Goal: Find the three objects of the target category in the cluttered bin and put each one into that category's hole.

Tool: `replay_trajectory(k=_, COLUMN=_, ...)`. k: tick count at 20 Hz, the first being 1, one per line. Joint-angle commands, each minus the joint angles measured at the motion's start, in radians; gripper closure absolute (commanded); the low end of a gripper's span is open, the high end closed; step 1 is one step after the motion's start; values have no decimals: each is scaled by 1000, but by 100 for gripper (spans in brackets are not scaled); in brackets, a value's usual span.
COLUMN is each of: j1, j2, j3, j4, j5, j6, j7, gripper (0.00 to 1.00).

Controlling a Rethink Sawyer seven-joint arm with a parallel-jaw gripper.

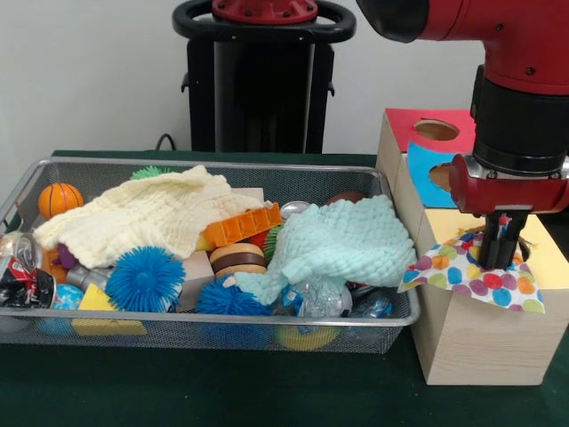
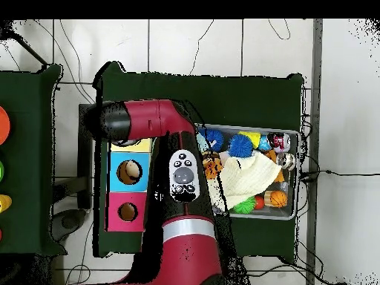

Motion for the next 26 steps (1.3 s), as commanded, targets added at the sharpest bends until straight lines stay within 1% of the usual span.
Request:
replay_trajectory(k=1, j1=-12, j2=102, j3=17, j4=-13, j5=23, j6=120, j7=128, gripper=100)
replay_trajectory(k=4, j1=-4, j2=109, j3=7, j4=-26, j5=27, j6=153, j7=138, gripper=100)
replay_trajectory(k=8, j1=-4, j2=110, j3=8, j4=-18, j5=34, j6=141, j7=142, gripper=100)
replay_trajectory(k=14, j1=-1, j2=111, j3=3, j4=-10, j5=46, j6=158, j7=154, gripper=100)
replay_trajectory(k=19, j1=8, j2=102, j3=-8, j4=23, j5=51, j6=134, j7=165, gripper=100)
replay_trajectory(k=26, j1=14, j2=82, j3=-13, j4=76, j5=64, j6=139, j7=160, gripper=100)
